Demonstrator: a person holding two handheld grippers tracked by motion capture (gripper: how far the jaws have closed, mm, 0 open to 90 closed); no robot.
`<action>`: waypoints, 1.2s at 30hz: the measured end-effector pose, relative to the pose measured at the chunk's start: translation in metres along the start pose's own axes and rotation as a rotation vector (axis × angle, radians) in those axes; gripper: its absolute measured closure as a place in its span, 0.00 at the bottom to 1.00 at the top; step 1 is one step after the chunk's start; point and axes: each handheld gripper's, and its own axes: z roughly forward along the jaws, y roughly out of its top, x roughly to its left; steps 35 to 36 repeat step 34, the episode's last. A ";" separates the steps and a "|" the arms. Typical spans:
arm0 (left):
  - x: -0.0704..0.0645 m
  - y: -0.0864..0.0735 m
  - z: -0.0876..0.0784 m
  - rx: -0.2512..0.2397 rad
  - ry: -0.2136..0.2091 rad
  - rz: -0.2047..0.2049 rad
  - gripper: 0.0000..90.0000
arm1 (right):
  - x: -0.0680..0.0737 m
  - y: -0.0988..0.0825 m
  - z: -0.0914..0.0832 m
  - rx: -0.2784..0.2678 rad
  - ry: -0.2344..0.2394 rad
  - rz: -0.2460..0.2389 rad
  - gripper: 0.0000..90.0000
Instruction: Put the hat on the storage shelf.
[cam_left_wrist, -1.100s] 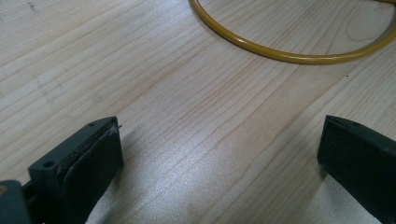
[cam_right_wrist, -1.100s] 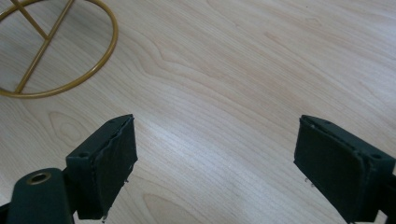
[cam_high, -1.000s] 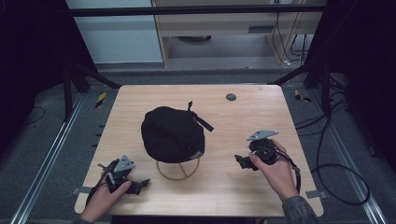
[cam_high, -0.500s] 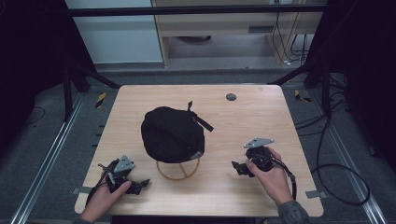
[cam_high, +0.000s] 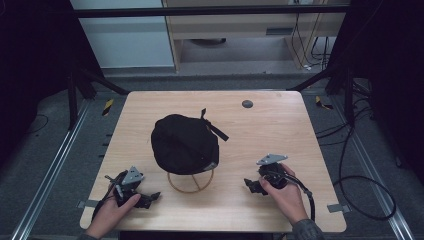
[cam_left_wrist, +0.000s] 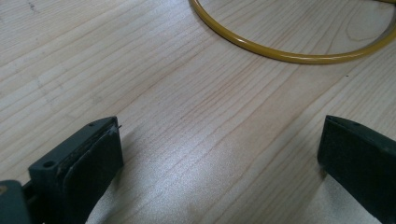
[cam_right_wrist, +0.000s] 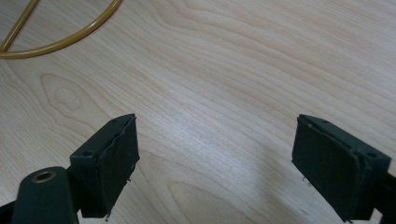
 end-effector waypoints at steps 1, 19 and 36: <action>0.000 0.000 0.000 0.000 0.000 0.000 0.00 | 0.002 -0.001 0.003 0.004 0.006 0.002 0.16; 0.000 0.000 0.000 0.000 0.000 0.000 0.00 | 0.011 0.002 0.034 -0.075 0.018 0.053 0.16; 0.000 0.000 0.000 0.000 0.000 0.000 0.00 | 0.021 0.005 0.044 -0.083 -0.038 -0.019 0.09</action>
